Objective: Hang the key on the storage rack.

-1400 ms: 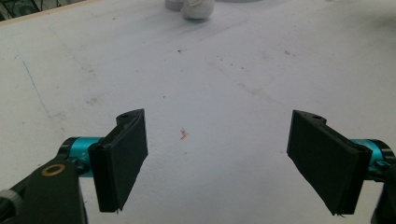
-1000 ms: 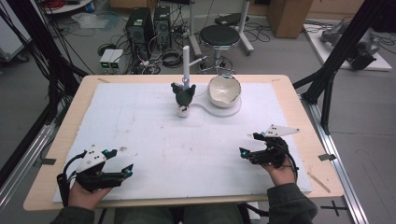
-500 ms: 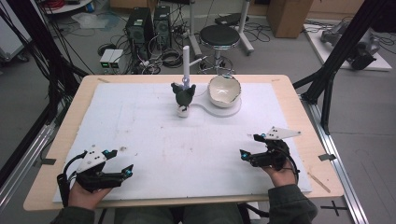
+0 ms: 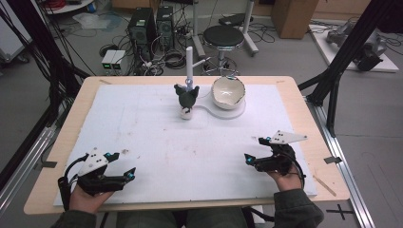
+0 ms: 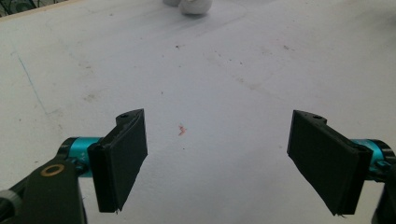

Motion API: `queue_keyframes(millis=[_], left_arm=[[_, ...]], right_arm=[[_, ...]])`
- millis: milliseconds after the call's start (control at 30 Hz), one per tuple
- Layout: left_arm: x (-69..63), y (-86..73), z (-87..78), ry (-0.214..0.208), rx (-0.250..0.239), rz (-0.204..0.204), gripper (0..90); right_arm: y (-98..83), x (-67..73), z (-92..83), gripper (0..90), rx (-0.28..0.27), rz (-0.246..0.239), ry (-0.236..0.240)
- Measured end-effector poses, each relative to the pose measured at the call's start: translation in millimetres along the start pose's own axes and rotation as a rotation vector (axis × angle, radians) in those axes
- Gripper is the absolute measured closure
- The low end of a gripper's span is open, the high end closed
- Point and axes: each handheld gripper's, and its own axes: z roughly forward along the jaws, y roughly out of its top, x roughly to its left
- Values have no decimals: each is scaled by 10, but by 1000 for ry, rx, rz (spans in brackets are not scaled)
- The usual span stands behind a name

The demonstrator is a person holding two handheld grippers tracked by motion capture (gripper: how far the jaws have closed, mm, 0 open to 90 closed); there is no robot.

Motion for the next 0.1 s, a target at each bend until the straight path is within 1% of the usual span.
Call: queue_keyframes(millis=[100], left_arm=[[1,0,-1,-1,-1,0,204]], right_arm=[[5,6,-3,121,0,4,0]])
